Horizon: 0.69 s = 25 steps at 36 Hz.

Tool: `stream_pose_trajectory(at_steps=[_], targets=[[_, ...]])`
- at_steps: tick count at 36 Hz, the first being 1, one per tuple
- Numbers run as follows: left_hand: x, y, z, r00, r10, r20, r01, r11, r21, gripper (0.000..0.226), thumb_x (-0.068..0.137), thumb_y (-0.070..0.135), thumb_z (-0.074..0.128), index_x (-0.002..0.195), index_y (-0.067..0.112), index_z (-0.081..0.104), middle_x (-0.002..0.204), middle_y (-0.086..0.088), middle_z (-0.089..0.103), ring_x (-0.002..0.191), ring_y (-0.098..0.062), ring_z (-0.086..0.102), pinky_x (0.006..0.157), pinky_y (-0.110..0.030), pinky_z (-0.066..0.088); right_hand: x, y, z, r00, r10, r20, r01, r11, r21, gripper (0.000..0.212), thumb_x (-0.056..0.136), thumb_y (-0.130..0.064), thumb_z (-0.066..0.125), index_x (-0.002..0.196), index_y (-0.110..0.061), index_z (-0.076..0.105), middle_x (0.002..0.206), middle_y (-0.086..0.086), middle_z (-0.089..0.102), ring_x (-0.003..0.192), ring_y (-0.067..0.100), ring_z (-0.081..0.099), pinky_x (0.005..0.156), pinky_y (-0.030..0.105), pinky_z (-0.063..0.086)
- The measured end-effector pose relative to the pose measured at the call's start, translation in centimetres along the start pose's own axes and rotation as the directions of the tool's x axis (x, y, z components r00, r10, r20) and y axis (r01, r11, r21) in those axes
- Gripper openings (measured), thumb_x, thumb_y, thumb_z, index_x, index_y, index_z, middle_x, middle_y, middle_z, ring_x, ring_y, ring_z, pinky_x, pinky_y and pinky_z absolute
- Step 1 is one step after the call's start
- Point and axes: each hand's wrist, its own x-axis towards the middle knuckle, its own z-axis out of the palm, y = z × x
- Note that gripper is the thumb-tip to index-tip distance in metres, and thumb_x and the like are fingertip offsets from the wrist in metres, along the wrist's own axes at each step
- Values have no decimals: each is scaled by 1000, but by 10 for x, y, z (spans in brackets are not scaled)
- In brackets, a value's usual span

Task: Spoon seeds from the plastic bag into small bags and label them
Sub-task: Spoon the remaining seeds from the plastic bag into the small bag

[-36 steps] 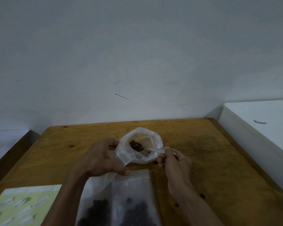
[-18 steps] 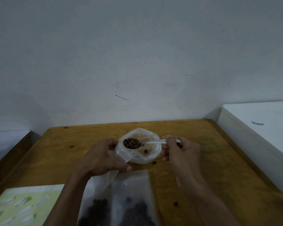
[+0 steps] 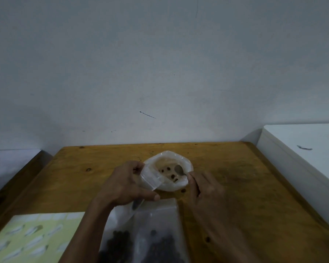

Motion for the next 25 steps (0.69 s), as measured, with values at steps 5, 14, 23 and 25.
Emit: stream_pose_trajectory(at_steps=[5,14,23,25], targets=[[0,-1,2,1000,-2,-12,2,1000,12,95,46,41,98,129,25,53,117,15,58,101,-4,54,67,-10,39,-12,-11,8,999,-32,-41,33,999,13,11,94,-15,61,93,-13,72,80,-6,60,56,-1,44,50,2,33],[-1,-6,3,1000,-26,-5,26,999,33,104,45,45,97,135,23,50,124,11,56,110,-10,54,75,-16,42,-16,-3,5,995,-56,-85,57,998,3,10,95,-14,61,94,-12,71,81,-5,59,57,2,47,47,10,39],[0,-8,3,999,-35,-3,35,999,26,103,45,45,97,135,22,51,120,13,56,107,-8,54,72,-15,41,-6,-9,23,996,-4,-92,8,999,42,33,98,-26,45,103,-9,73,86,0,62,64,5,52,58,8,33],[1,-8,4,999,-38,-3,38,999,23,104,45,44,98,135,22,51,122,11,56,108,-9,54,74,-16,42,-6,-6,31,999,1,-40,0,999,46,26,101,-23,50,103,-9,72,88,-1,61,65,4,52,57,9,36]])
